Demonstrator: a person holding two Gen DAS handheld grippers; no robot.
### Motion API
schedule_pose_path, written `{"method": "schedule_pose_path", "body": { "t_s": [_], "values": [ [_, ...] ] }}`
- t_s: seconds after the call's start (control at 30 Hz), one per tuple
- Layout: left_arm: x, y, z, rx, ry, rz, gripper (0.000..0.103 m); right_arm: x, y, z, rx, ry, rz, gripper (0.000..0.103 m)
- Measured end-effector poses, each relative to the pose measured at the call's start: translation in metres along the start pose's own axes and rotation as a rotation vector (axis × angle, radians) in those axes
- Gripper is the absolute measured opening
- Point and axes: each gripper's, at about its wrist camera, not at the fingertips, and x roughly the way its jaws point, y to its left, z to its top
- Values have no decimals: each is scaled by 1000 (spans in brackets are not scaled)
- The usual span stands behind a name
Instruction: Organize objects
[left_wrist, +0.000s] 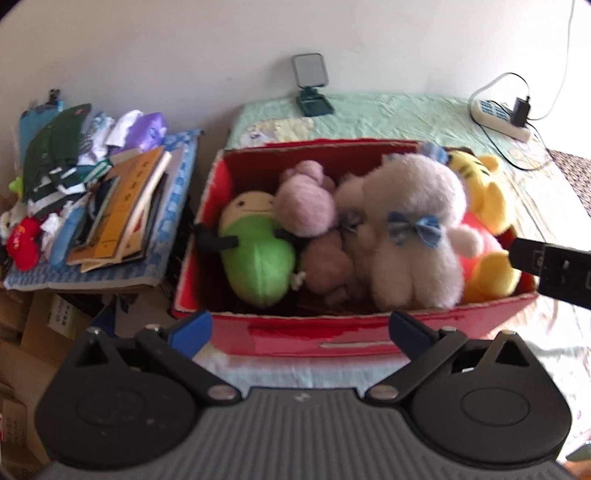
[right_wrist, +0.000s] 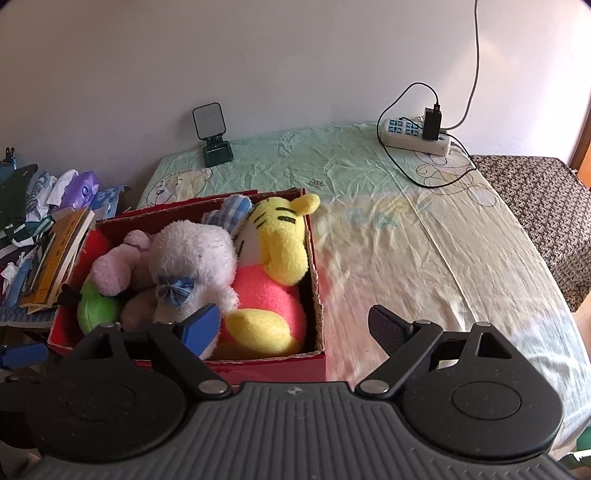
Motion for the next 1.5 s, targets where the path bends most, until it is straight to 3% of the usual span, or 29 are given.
{"method": "schedule_pose_path", "body": {
  "t_s": [0.6, 1.5],
  "values": [
    [9, -7, -7, 102, 55, -25, 101, 3, -6, -15, 22, 35, -10, 89],
    [14, 11, 1, 48, 33, -26, 101, 9, 11, -11, -1, 40, 1, 89]
  ]
}}
